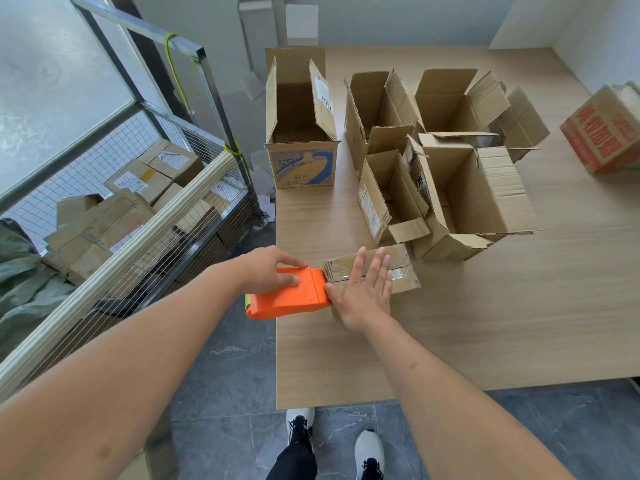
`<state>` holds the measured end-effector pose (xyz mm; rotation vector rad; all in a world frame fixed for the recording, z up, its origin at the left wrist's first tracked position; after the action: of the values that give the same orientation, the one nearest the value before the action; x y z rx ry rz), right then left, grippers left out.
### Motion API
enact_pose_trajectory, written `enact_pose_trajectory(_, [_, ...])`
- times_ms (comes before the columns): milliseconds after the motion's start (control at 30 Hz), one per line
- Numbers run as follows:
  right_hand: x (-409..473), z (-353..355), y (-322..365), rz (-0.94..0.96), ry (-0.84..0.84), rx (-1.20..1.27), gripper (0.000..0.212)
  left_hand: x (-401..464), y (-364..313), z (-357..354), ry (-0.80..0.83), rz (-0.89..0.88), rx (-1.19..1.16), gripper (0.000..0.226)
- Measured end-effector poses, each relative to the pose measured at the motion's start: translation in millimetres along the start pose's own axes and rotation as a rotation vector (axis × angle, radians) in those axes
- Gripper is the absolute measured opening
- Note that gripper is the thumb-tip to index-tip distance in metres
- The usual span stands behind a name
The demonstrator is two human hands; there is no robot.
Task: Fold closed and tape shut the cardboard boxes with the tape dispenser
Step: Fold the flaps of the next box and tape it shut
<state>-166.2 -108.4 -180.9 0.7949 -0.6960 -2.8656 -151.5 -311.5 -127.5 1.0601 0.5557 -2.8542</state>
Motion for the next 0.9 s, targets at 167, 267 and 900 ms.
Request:
enact_pose_trajectory(167, [-4, 2, 5, -0.007, -0.068, -0.031, 0.101, 11, -28, 13, -0.025, 0.01, 0.136, 0.04])
enact_pose_trajectory(267, [-4, 1, 6, -0.001, -0.059, -0.041, 0.103, 15, -40, -5, -0.039, -0.013, 0.166, 0.036])
enact_pose_trajectory(900, [-10, 12, 12, 0.001, -0.186, -0.077, 0.104, -44, 23, 8, -0.503, -0.094, 0.064, 0.043])
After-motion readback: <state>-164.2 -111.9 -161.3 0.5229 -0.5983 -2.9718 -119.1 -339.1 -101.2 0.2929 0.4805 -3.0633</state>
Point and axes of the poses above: each hand's wrist, its own x-axis towards the middle knuckle, its own z-axis out of the back of the hand, y = z × x, the point moved 9 cm from there along x, towards the middle knuckle, and after that the axes turned 11 degrees about x, right-handed, at the moved point
